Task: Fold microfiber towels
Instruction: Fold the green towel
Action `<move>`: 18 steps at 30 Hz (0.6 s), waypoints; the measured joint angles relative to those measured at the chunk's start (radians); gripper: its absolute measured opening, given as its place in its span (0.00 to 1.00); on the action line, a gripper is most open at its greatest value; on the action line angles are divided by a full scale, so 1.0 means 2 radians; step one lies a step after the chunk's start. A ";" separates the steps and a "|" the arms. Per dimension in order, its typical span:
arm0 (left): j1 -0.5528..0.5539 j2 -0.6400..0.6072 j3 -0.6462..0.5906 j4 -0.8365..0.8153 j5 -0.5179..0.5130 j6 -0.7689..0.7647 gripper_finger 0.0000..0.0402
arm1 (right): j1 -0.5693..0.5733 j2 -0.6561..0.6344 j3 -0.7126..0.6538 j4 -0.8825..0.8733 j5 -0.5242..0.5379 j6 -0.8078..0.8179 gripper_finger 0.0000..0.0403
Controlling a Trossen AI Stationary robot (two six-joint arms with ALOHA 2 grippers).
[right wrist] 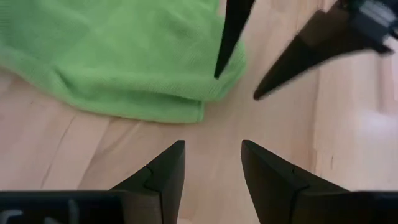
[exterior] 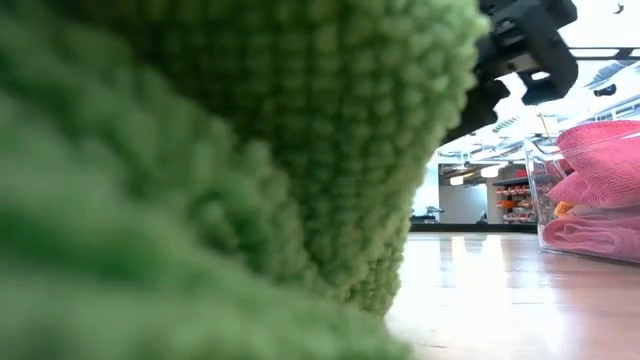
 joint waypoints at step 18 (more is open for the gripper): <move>0.011 0.028 0.000 -0.029 0.049 0.040 0.16 | -0.010 0.002 0.000 -0.008 0.000 -0.039 0.41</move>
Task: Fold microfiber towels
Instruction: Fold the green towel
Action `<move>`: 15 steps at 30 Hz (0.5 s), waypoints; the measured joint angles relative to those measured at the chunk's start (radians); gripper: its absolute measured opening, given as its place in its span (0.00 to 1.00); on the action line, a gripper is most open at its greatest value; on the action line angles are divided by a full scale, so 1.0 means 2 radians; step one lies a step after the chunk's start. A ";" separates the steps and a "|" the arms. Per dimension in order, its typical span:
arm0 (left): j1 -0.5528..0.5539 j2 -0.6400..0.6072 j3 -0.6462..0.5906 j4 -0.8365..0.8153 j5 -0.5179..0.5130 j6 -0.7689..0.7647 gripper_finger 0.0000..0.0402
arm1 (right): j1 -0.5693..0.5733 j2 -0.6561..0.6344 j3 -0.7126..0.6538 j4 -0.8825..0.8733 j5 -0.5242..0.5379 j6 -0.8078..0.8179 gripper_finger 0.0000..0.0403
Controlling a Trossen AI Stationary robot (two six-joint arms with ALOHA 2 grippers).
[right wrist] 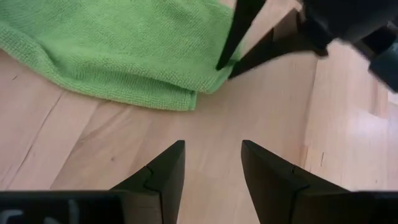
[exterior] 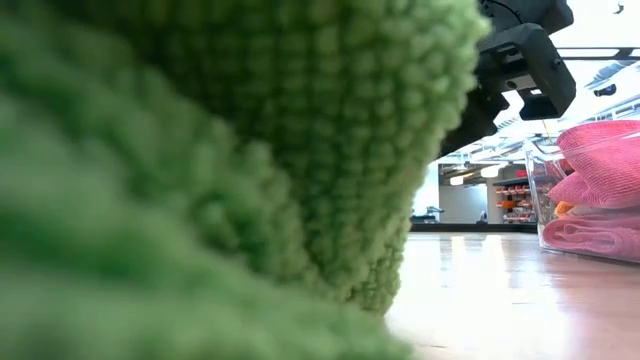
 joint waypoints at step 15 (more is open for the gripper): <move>-0.015 -0.138 0.090 -0.194 -0.089 0.017 0.02 | 0.000 -0.001 0.000 0.010 0.006 -0.010 0.41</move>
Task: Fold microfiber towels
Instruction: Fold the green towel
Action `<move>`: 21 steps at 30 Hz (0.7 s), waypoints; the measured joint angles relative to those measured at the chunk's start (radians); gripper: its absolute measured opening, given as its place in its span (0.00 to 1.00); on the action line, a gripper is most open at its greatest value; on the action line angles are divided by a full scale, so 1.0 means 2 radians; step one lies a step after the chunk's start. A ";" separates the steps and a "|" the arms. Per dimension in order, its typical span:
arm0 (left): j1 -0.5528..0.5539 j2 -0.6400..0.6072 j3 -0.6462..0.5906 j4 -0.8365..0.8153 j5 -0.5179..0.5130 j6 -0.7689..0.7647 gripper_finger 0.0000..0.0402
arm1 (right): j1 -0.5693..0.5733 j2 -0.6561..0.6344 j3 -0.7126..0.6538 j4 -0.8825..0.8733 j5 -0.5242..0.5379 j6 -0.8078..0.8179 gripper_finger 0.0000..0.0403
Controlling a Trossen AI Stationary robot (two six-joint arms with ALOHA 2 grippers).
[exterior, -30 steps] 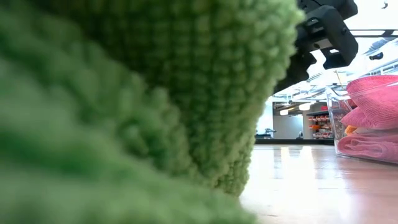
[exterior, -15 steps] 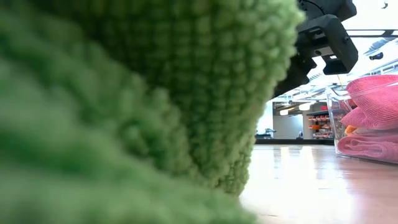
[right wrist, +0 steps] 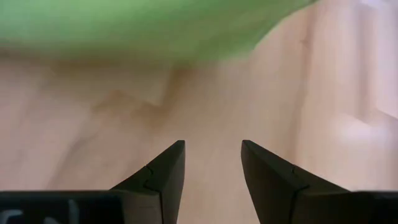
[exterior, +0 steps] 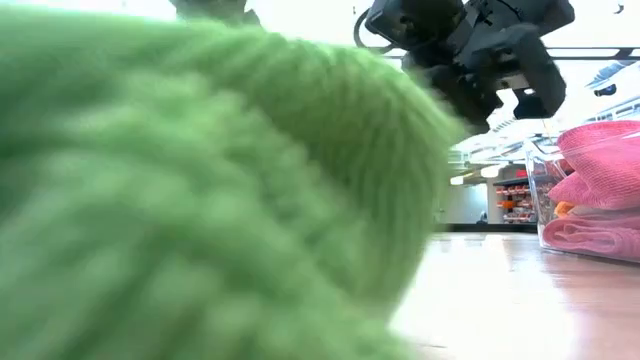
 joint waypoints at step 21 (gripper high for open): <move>0.122 -0.053 0.244 -0.067 -0.437 0.259 0.07 | -0.007 -0.018 0.000 -0.029 0.052 0.008 0.41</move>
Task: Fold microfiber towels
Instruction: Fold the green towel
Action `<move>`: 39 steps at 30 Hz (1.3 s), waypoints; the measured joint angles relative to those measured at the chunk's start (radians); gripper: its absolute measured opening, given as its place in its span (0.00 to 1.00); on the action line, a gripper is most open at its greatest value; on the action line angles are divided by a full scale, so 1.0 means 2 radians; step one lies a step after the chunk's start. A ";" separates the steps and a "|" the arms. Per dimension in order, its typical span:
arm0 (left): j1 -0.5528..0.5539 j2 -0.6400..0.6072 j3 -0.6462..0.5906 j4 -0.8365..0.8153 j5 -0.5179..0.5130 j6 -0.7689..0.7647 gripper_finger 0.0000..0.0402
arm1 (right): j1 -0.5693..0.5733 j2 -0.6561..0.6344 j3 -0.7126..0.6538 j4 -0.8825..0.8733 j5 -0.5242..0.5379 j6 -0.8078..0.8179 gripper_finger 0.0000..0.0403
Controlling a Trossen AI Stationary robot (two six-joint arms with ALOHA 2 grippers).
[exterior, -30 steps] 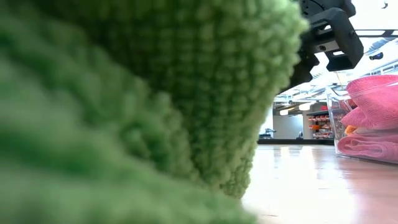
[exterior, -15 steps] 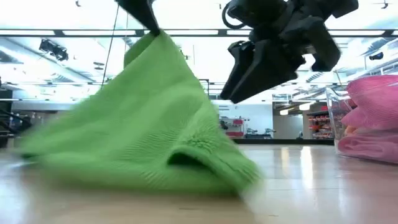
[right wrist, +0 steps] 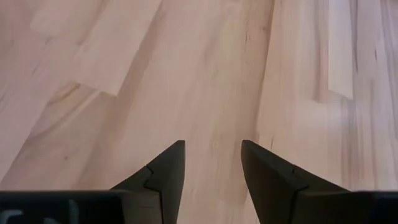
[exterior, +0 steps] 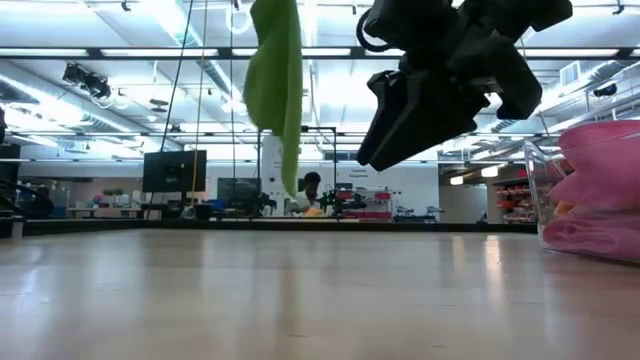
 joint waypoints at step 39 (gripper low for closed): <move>-0.082 0.097 -0.298 0.031 0.178 -0.290 0.27 | -0.034 0.000 0.000 -0.018 -0.012 0.001 0.41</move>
